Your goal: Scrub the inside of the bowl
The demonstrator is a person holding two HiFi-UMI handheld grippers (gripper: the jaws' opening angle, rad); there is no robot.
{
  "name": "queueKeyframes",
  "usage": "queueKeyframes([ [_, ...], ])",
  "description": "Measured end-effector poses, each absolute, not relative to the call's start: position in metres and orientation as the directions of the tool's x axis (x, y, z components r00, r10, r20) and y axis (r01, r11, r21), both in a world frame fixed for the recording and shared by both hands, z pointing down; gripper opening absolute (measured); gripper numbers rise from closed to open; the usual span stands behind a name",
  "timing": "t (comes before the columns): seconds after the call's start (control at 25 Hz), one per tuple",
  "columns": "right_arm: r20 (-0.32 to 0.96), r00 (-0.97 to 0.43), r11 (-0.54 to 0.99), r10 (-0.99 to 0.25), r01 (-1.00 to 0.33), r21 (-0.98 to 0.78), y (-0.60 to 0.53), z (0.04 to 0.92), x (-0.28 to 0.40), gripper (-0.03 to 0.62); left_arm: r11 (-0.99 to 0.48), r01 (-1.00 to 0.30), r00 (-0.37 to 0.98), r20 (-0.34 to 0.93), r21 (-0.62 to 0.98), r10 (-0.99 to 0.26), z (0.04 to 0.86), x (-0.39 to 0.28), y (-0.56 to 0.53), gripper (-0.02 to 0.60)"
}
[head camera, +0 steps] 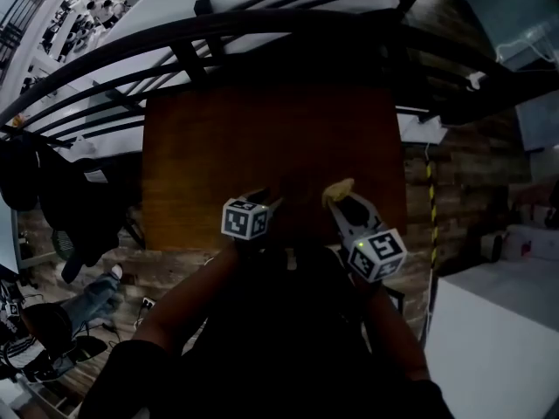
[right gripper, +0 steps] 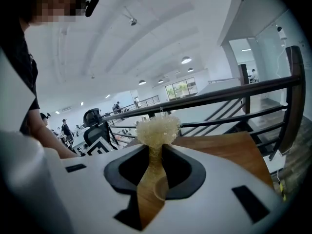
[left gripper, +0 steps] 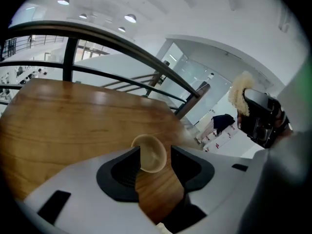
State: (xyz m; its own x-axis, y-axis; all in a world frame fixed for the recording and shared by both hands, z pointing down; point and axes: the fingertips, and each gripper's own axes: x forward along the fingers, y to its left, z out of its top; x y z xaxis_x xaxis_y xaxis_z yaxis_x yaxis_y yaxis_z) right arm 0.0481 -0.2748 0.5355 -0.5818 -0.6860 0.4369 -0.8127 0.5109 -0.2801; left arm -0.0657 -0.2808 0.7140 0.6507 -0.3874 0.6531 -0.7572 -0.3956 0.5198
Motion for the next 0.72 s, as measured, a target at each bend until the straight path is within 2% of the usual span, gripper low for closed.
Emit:
queueKeyframes([
  [0.2, 0.488, -0.589, 0.515, -0.645, -0.806, -0.292, -0.286, 0.568, 0.052, 0.091, -0.360, -0.764, 0.639, 0.702, 0.535, -0.315, 0.758, -0.058, -0.293, 0.198],
  [0.6, 0.556, -0.631, 0.525, -0.541, -0.770, -0.362, -0.304, 0.624, 0.056, 0.091, -0.213, -0.801, 0.598, 0.754, 0.559, -0.272, 0.818, -0.048, -0.307, 0.199],
  [0.72, 0.558, -0.648, 0.540, -0.518, -0.754, -0.374, -0.306, 0.629, 0.056, 0.091, -0.184, -0.818, 0.575, 0.771, 0.544, -0.275, 0.828, -0.047, -0.308, 0.169],
])
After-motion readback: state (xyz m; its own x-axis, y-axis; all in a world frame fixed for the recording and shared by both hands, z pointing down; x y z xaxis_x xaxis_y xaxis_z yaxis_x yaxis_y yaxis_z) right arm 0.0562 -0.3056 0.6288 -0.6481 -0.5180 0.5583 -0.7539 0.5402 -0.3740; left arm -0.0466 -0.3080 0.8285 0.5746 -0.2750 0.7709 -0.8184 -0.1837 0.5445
